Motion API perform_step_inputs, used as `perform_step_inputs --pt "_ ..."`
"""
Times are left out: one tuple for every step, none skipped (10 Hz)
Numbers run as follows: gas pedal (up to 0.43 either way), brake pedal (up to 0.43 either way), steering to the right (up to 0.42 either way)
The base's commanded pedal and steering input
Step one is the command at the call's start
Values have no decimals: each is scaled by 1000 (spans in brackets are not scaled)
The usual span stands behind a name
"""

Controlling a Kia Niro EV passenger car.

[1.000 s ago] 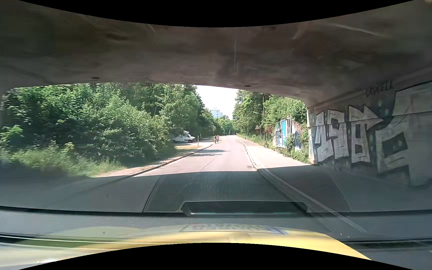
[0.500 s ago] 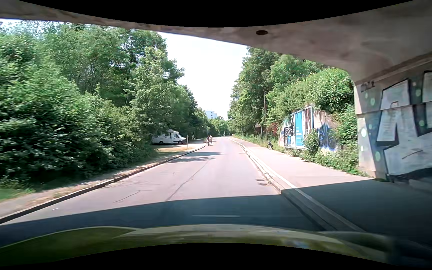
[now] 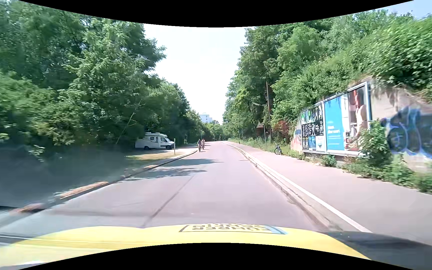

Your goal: Follow the waypoints while adhering to traffic rules and regulations

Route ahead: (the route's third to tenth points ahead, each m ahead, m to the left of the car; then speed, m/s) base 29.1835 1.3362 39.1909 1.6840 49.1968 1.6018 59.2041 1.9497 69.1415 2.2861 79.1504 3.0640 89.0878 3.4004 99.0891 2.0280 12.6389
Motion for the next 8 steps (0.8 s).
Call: perform_step_inputs --pt "87 0 15" --pt "87 0 15" --pt "87 0 15" --pt "87 0 15" --pt "87 0 14" --pt "87 0 11" --pt "87 0 10" --pt "87 0 10"
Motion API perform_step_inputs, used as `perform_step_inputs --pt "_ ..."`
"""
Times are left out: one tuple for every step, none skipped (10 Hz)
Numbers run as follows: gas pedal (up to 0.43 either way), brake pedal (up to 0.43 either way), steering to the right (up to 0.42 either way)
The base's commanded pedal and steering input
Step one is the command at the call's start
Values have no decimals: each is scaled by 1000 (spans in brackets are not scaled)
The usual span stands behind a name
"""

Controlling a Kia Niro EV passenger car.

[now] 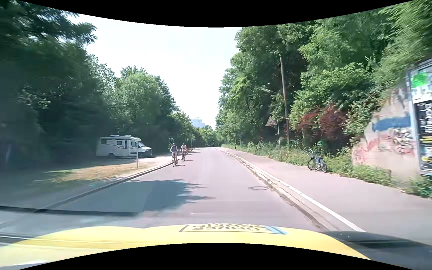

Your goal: Follow the waypoints while adhering to traffic rules and regulations

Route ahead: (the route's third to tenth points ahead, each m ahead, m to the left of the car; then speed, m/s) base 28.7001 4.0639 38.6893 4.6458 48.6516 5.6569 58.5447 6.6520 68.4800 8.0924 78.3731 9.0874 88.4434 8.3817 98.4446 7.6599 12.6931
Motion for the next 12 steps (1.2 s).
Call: perform_step_inputs --pt "87 0 7" --pt "87 0 3" --pt "87 0 -1" --pt "87 0 -7" --pt "87 0 -13" --pt "87 0 -15" --pt "87 0 -17" --pt "87 0 -18" --pt "87 0 -19" --pt "87 0 -19" --pt "87 0 -19" --pt "87 0 -19"
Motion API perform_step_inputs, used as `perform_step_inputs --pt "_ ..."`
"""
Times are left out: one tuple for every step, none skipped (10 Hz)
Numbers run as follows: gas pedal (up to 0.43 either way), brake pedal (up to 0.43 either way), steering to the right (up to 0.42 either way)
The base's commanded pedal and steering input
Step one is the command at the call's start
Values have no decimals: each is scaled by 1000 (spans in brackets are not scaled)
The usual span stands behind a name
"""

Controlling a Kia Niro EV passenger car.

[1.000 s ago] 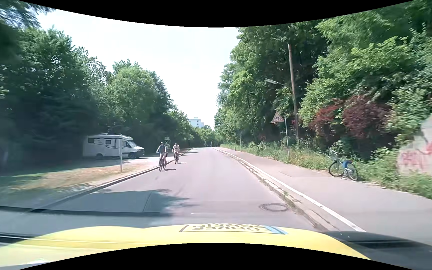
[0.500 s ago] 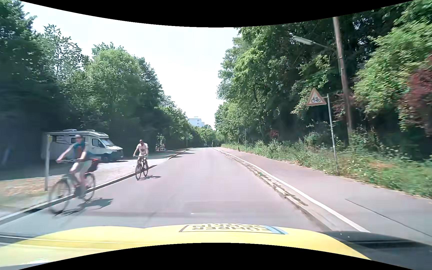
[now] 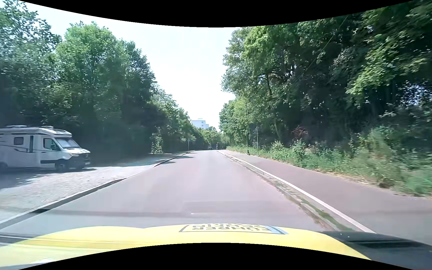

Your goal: Follow the waypoints while adhering to traffic rules and regulations

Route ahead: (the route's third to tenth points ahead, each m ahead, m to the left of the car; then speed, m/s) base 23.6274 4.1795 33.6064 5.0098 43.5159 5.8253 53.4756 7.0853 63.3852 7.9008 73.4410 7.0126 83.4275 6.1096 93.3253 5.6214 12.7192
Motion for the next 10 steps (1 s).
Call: perform_step_inputs --pt "87 0 -19" --pt "87 0 -19" --pt "87 0 -20" --pt "87 0 -19" --pt "98 0 -19" --pt "98 0 -19" --pt "98 0 -19" --pt "98 0 -18" --pt "98 0 -18" --pt "98 0 -17"
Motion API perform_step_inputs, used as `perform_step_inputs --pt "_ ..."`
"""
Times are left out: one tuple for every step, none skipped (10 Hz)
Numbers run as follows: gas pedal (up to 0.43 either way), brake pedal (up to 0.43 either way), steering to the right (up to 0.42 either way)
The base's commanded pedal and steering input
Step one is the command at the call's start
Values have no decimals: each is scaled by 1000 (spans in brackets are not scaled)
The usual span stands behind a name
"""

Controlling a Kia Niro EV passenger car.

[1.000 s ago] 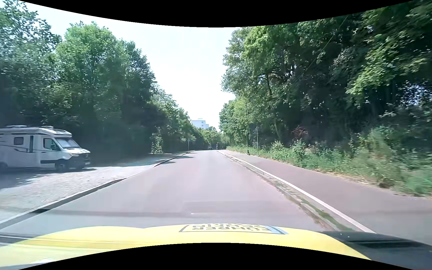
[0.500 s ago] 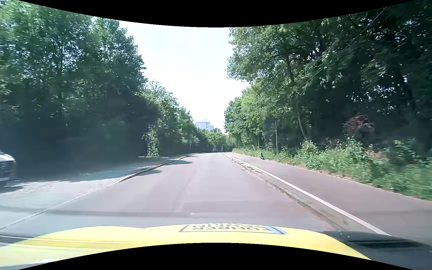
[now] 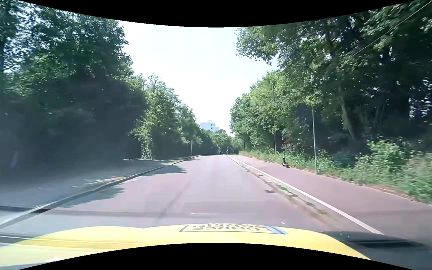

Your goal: Follow the waypoints while adhering to traffic rules and regulations

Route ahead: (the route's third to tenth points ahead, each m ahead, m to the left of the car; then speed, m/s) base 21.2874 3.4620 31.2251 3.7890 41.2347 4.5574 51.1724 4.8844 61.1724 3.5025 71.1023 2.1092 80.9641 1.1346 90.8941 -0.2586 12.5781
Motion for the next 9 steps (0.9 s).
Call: perform_step_inputs --pt "98 0 -15" --pt "110 0 -11" --pt "110 0 -8" --pt "110 0 -6" --pt "110 0 -5" --pt "110 0 -5" --pt "110 0 -4" --pt "110 0 -4" --pt "110 0 -3"
